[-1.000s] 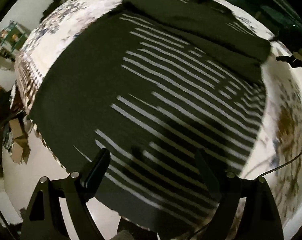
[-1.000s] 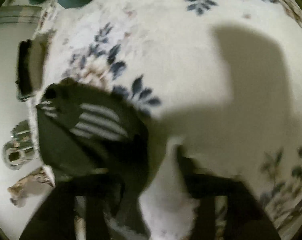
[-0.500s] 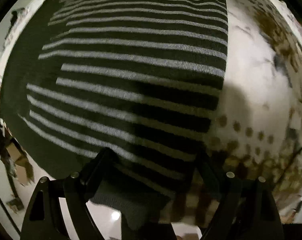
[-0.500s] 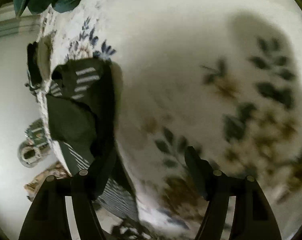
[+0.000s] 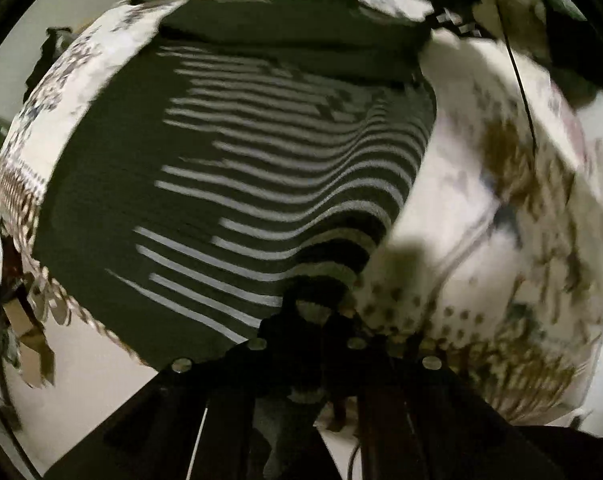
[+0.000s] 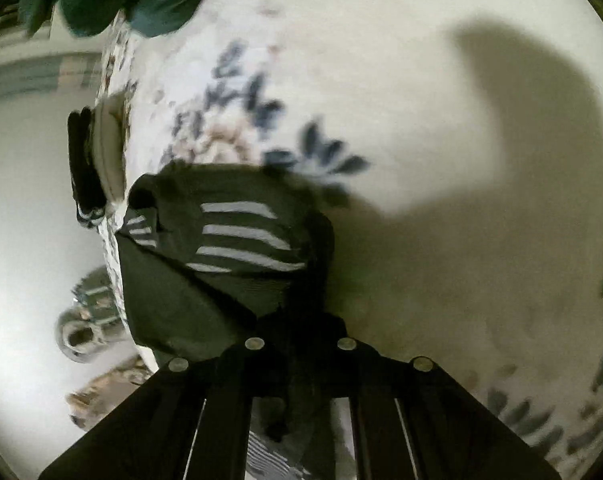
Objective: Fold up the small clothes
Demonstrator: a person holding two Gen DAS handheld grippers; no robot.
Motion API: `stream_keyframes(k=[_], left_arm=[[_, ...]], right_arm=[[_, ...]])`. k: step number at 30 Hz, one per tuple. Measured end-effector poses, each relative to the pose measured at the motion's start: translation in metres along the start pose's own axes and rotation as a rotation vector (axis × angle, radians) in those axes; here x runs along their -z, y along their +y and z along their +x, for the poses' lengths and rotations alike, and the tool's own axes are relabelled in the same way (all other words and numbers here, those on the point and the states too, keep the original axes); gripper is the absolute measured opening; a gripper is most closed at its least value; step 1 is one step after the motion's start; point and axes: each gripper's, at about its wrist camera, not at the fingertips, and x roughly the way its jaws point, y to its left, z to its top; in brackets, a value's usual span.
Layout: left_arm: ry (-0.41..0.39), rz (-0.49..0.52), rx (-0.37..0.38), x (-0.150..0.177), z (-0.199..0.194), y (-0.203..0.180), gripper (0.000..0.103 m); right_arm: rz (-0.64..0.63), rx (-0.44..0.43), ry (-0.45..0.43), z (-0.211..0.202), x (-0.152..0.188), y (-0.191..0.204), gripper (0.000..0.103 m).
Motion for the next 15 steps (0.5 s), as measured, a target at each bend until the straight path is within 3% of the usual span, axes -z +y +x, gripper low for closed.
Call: stream_keyframes(k=[5, 9, 11, 15], left_arm=[[-0.052, -0.118, 0.058, -0.032, -0.04, 0.055, 0.006], [-0.07, -0.221, 0.121, -0.054, -0.06, 0.115, 0.006], [-0.074, -0.255, 0.149, -0.064, -0.063, 0.145, 0.006], [-0.069, -0.33, 0.214, -0.08, -0.058, 0.217, 0.006]], right_arm=[[-0.084, 0.031, -0.026, -0.028, 0.002, 0.078, 0.006], [-0.14, 0.065, -0.046, -0.03, 0.006, 0.167, 0.006], [-0.172, 0.085, -0.053, -0.025, 0.008, 0.206, 0.006], [-0.223, 0.149, -0.069, 0.023, 0.006, 0.306, 0.006]])
